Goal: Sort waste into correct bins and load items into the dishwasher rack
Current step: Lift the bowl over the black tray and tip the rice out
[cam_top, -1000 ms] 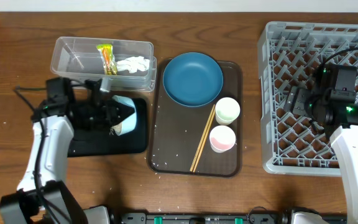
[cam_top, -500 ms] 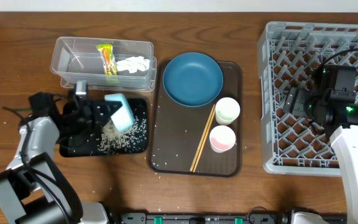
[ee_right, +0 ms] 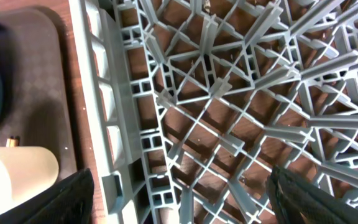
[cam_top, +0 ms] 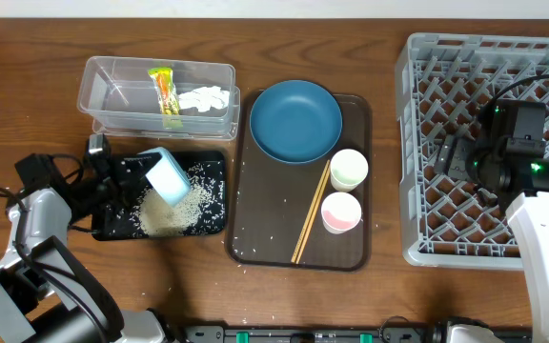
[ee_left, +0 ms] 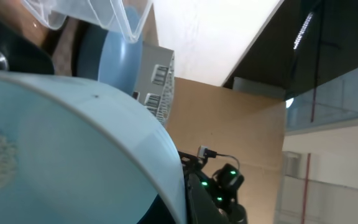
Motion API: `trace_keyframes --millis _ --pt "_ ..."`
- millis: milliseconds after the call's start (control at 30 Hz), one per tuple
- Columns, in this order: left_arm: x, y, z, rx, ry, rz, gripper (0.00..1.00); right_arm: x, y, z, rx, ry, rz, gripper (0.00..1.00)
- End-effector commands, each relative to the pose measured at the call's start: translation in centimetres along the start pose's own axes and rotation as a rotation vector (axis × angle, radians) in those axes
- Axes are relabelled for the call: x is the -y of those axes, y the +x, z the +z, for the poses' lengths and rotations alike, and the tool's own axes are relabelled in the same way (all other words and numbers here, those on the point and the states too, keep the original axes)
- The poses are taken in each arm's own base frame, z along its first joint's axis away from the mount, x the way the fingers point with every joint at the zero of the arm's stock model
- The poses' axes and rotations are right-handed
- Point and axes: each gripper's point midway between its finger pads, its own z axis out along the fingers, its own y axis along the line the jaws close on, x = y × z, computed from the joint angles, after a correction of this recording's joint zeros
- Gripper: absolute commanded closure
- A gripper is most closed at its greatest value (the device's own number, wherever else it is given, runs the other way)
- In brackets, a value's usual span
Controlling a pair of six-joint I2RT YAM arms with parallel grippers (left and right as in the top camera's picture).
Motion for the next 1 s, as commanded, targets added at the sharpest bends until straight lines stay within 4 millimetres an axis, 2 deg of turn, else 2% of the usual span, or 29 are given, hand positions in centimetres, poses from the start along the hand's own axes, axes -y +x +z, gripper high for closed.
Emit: trace_keyframes --millis 0,33,67,100,133,167,233,267,333,367,567,633,700,800,967 --pt "-3.7 -1.6 -0.7 0.091 -0.214 -0.020 0.94 -0.2 -0.8 -0.8 0.028 -0.012 0.011 0.13" --pt "-3.8 -1.5 -0.7 0.092 -0.217 -0.056 0.94 -0.2 -0.8 -0.8 0.028 -0.012 0.011 0.13" --pt "-2.6 -1.0 -0.3 0.058 -0.150 -0.015 0.94 -0.2 -0.8 -0.8 0.026 -0.012 0.011 0.13" --pt "-0.4 -0.3 0.2 0.005 -0.029 0.097 0.94 -0.2 -0.7 -0.8 0.024 -0.011 0.011 0.13" --pt "0.9 0.3 0.3 -0.023 0.047 0.179 0.94 -0.2 -0.6 -0.8 0.022 -0.011 0.011 0.13" --pt "0.5 0.1 0.4 -0.018 0.019 0.197 0.94 -0.2 -0.7 -0.8 0.022 -0.011 0.011 0.12" --pt "-2.0 -1.1 0.2 0.035 -0.131 0.150 0.94 -0.2 -0.8 -0.8 0.027 -0.012 0.011 0.13" --pt "-2.0 -1.0 0.2 0.036 -0.129 0.122 0.94 -0.2 -0.8 -0.8 0.028 -0.013 0.011 0.12" --pt "0.5 0.2 0.7 -0.027 0.014 0.221 0.94 -0.2 -0.6 -0.8 0.021 -0.011 0.011 0.13" --pt "1.1 0.6 1.0 -0.046 0.043 0.245 0.94 -0.2 -0.5 -0.8 0.017 -0.010 0.011 0.13" --pt "1.2 0.1 1.4 -0.047 0.030 0.336 0.94 -0.2 -0.5 -0.8 0.015 -0.010 0.011 0.12" --pt "1.0 0.0 1.4 -0.043 0.017 0.298 0.94 -0.2 -0.5 -0.8 0.015 -0.010 0.011 0.12" --pt "1.5 0.3 1.4 -0.056 0.046 0.301 0.94 -0.2 -0.5 -0.8 0.015 -0.010 0.011 0.12" --pt "1.7 0.7 1.8 -0.069 0.047 0.406 0.94 -0.2 -0.5 -0.8 0.014 -0.010 0.011 0.12" --pt "1.1 1.2 3.0 -0.096 -0.003 0.377 0.94 -0.2 -0.5 -0.8 0.015 -0.010 0.011 0.12"
